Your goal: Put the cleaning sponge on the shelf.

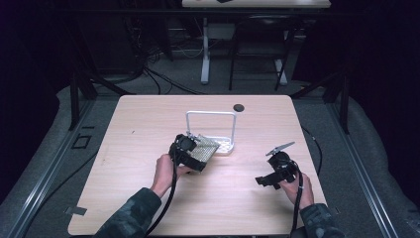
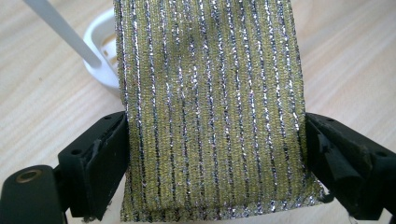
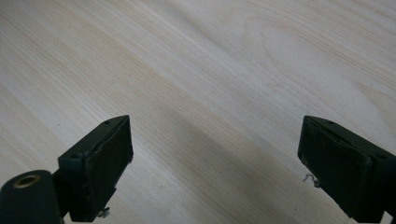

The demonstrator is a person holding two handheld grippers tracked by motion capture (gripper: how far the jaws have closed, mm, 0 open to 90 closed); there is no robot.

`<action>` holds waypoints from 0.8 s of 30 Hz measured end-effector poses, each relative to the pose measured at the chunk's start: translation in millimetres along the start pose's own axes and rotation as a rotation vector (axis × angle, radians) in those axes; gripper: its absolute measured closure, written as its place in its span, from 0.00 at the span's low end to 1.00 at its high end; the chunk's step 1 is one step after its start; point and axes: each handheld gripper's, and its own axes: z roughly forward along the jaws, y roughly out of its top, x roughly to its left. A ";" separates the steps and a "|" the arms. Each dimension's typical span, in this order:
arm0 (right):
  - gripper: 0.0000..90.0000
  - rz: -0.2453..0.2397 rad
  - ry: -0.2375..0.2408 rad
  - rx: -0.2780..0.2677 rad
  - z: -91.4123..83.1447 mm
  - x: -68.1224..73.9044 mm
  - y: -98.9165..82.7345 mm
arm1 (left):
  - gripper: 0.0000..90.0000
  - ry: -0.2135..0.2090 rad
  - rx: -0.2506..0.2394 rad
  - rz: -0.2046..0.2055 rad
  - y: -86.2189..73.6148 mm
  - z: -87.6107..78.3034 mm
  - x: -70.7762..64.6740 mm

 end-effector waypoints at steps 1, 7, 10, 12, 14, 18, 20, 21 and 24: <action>0.11 -0.002 0.001 0.000 1.1 -0.4 0.1 | 0.12 0.004 -0.005 -0.006 1.5 1.3 -0.2; 0.11 0.006 0.011 0.011 1.1 -1.1 0.9 | 0.12 0.028 -0.020 -0.021 11.3 7.7 -2.6; 0.11 -0.006 0.002 0.007 -0.4 0.1 0.7 | 0.12 0.045 -0.026 -0.024 16.1 9.9 -6.7; 0.11 -0.009 0.003 -0.002 -0.1 0.7 0.5 | 0.12 0.066 -0.037 -0.020 19.8 12.0 -11.2; 0.11 -0.005 0.005 0.001 0.3 0.3 0.7 | 0.12 0.075 -0.043 -0.027 21.3 14.9 -12.8; 0.11 -0.005 0.007 0.007 0.6 -1.0 0.6 | 0.12 0.089 -0.052 -0.045 22.4 21.6 -13.4; 0.11 -0.010 0.007 0.006 1.0 -1.2 0.6 | 0.12 0.089 -0.054 -0.064 22.2 24.3 -13.5; 0.11 -0.011 0.007 0.012 0.6 -1.0 0.7 | 0.12 0.092 -0.055 -0.065 22.3 25.1 -13.5; 0.11 -0.004 0.008 0.005 0.7 0.3 0.7 | 0.12 0.096 -0.071 -0.082 22.8 27.3 -15.5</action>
